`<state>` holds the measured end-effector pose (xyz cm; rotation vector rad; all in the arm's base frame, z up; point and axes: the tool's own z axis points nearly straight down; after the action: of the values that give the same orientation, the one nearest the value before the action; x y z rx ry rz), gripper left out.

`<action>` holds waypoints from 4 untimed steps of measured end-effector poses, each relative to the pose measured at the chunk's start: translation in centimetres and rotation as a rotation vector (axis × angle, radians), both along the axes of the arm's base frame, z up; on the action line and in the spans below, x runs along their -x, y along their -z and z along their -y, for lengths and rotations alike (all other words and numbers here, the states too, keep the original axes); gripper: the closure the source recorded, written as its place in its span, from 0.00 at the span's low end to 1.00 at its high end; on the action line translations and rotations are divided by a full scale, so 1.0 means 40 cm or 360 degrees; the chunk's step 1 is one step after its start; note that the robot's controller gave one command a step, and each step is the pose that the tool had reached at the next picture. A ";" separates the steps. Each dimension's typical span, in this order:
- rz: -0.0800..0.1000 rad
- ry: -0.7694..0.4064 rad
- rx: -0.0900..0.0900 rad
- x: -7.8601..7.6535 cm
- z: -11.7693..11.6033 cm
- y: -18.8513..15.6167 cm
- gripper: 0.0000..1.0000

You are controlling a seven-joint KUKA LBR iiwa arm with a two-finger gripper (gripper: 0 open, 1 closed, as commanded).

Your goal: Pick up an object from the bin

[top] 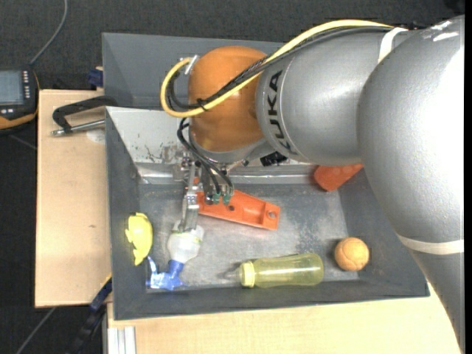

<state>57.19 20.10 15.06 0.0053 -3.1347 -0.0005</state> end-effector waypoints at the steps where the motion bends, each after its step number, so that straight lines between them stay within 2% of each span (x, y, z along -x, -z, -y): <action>1: 0.0012 0.0003 -0.0002 -0.004 0.002 -0.013 0.00; 2: 0.0013 0.0085 -0.0006 0.028 0.077 0.126 0.00; 3: 0.0019 0.0119 -0.0006 -0.039 0.212 0.113 1.00; 4: 0.0019 0.0119 -0.0006 -0.039 0.212 0.113 0.00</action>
Offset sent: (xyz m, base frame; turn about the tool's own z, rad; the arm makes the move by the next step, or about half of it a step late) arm -0.0185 -0.0438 -0.0738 0.0737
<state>58.74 11.63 10.52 -0.1124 -3.1446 -0.0069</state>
